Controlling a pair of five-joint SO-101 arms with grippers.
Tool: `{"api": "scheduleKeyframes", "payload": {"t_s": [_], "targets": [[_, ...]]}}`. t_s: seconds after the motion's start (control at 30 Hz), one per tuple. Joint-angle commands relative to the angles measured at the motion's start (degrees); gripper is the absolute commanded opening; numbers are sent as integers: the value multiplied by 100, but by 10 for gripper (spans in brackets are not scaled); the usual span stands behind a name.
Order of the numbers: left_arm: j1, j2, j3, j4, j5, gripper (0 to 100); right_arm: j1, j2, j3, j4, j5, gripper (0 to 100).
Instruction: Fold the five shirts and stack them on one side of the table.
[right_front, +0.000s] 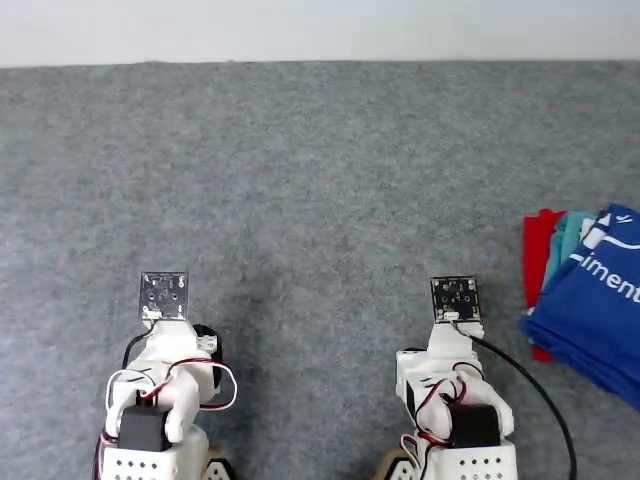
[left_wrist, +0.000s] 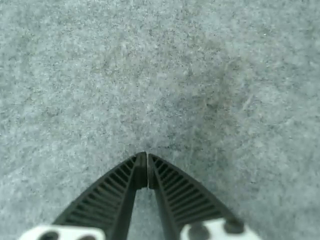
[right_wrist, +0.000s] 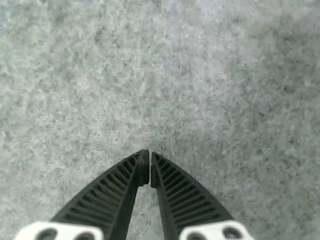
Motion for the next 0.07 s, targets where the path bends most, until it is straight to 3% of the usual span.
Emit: {"api": "scheduleKeyframes", "payload": {"t_s": [0.0, 0.03], "targets": [[0, -62, -31, 35, 35, 14, -13, -22, 97, -40, -26, 9], [0, -62, -31, 35, 35, 14, -13, -22, 97, -40, -26, 9]]}}
